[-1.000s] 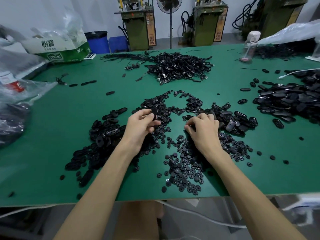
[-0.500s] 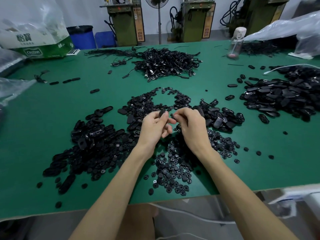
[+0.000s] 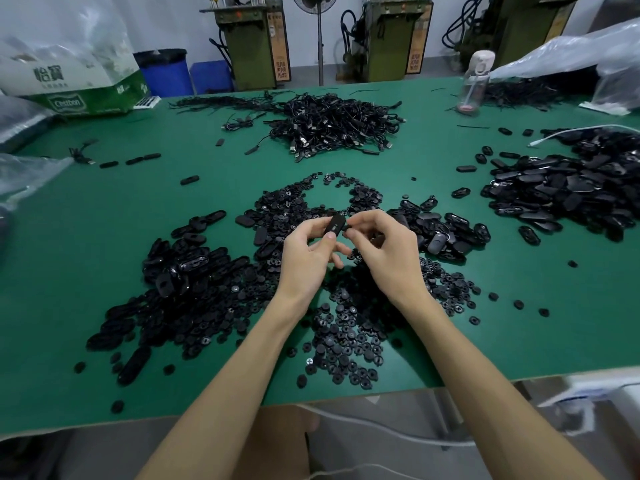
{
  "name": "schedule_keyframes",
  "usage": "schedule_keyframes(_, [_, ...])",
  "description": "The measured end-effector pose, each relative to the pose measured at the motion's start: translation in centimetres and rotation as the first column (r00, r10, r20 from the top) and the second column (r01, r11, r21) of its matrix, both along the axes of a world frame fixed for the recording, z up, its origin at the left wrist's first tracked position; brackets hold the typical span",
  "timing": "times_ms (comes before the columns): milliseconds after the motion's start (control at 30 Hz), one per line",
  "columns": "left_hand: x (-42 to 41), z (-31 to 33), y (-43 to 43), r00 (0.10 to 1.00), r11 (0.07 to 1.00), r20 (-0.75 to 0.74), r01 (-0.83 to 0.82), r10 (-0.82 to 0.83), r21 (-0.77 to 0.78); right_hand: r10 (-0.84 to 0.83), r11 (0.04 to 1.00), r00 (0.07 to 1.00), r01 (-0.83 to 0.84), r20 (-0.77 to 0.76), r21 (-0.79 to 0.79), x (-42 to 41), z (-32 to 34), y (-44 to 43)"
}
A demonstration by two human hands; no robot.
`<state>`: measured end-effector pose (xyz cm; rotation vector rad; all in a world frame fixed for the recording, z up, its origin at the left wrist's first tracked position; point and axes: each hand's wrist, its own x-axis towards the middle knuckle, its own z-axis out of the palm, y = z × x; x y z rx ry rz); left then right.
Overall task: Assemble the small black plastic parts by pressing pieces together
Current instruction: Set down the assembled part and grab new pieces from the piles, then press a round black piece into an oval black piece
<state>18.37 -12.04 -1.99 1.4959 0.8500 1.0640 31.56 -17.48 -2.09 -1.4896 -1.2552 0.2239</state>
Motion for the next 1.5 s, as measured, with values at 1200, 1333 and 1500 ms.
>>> schedule_keyframes(1200, [-0.32,-0.37,-0.14,0.996,0.999,0.089,-0.005,0.008,-0.032,-0.005,1.000,1.000,0.005,-0.025,0.004,0.06,-0.17,0.02])
schedule_keyframes(1333, [-0.13,-0.69,0.23,0.997,0.999,0.061,-0.036,0.035,0.011,0.037,0.999,0.999,-0.037,0.031,0.003,-0.09,-0.17,-0.12])
schedule_keyframes(1500, [-0.21,-0.64,0.28,0.998,0.999,0.057,-0.035,0.033,0.032,0.087,0.996,0.996,-0.087,0.037,0.011,-0.09,-0.04,-0.18])
